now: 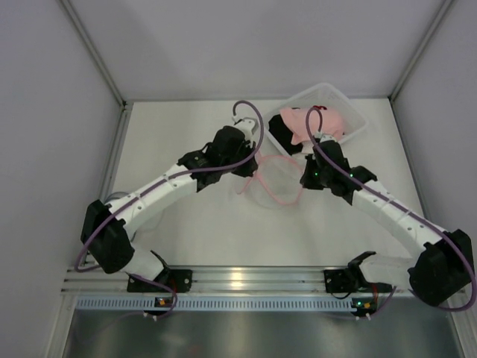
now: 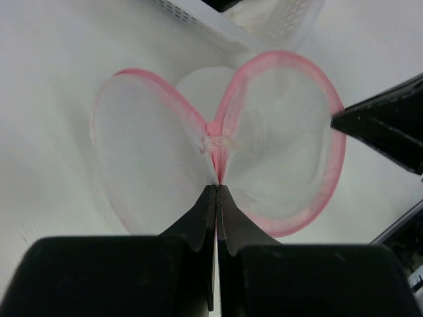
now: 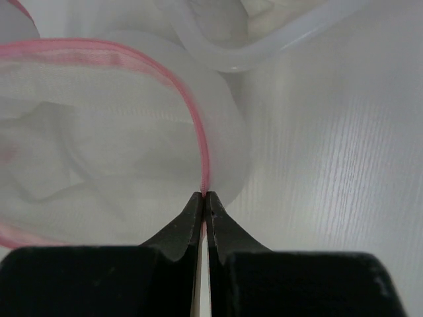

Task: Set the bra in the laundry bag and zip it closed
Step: Adjust the laundry bag at the center of the board.

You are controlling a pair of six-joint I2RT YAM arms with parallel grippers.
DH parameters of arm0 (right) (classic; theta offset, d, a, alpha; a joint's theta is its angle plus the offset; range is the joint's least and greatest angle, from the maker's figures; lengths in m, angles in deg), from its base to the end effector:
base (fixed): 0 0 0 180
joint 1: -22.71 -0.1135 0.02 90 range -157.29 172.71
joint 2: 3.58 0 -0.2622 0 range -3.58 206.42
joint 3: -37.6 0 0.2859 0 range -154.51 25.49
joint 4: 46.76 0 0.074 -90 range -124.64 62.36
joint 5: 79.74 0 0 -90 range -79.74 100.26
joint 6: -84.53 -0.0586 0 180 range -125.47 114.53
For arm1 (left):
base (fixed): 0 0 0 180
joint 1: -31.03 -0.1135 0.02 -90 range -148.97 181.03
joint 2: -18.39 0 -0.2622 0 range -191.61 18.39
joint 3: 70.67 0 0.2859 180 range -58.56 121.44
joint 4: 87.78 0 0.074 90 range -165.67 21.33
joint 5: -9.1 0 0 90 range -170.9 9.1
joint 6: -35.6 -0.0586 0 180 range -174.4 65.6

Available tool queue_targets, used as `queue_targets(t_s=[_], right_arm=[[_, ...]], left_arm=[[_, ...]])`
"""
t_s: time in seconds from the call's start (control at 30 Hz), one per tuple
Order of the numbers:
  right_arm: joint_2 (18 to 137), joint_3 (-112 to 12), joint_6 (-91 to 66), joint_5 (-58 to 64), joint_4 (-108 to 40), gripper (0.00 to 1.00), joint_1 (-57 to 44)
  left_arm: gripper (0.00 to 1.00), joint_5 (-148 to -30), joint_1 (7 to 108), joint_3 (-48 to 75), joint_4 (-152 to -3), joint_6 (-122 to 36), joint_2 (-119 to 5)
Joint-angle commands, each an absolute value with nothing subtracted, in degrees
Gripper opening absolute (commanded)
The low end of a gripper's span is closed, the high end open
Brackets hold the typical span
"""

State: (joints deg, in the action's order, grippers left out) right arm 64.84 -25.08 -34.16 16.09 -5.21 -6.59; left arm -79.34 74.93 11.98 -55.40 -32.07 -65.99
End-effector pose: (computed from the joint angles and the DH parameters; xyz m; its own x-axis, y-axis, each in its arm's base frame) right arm 0.2626 0.1405 0.2315 -0.7670 0.1172 -0.6308 -0.0667 0.9633 0.2602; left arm 0.2820 -0.2692 0.2915 -0.6310 0.0801 -0.7717 0.4726 0.8285 -0.3005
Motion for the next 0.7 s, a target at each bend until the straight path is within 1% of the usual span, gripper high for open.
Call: queue_targets(t_s=[0.0, 0.1, 0.17, 0.23, 0.27, 0.33, 0.37, 0.4, 0.47, 0.5, 0.6, 0.67], right_arm=[[62.3, -33.3, -35.1, 12.8, -6.1, 0.00, -5.9], [57.4, -33.3, -34.6, 10.6, -8.8, 0.00, -6.0], [56.7, -32.8, -34.7, 10.8, -9.2, 0.00, -5.9], [57.4, -35.4, -35.4, 8.4, -7.5, 0.00, -5.9], [57.6, -34.7, -35.7, 7.0, -8.7, 0.00, -5.9], [59.0, -31.6, -37.0, 8.1, -11.2, 0.00, -5.9], [60.2, -31.6, -39.2, 8.0, -10.0, 0.00, -5.4], [62.1, -33.6, -39.3, 5.3, -8.0, 0.00, -5.2], [62.3, -32.5, -39.0, 3.6, -12.3, 0.00, -5.6], [62.9, -29.8, -39.8, 4.3, -16.0, 0.00, -5.8], [65.1, -34.1, -39.0, 3.1, -12.4, 0.00, -5.3], [65.0, -32.8, -38.1, 6.3, -13.8, 0.00, -5.9]], left_arm=[[0.00, -83.0, 74.8, 17.5, -43.7, -35.4, -65.0], [0.00, -81.5, 74.7, 19.2, -40.6, -36.0, -63.3], [0.00, -79.6, 74.7, 18.3, -39.7, -36.2, -64.5], [0.00, -78.6, 74.4, 19.7, -36.5, -35.9, -67.3], [0.00, -78.4, 74.4, 19.8, -35.3, -35.0, -67.6], [0.00, -76.9, 74.3, 18.4, -37.4, -34.2, -67.2], [0.00, -77.5, 73.9, 19.3, -36.7, -34.1, -67.6], [0.00, -77.6, 73.1, 22.4, -36.1, -33.7, -67.6], [0.00, -75.8, 73.0, 23.1, -37.0, -32.6, -65.4], [0.00, -75.3, 72.5, 21.9, -40.1, -32.3, -64.8], [0.00, -76.1, 71.1, 23.8, -39.6, -32.2, -63.8], [0.00, -72.8, 71.0, 20.4, -42.0, -31.8, -62.4]])
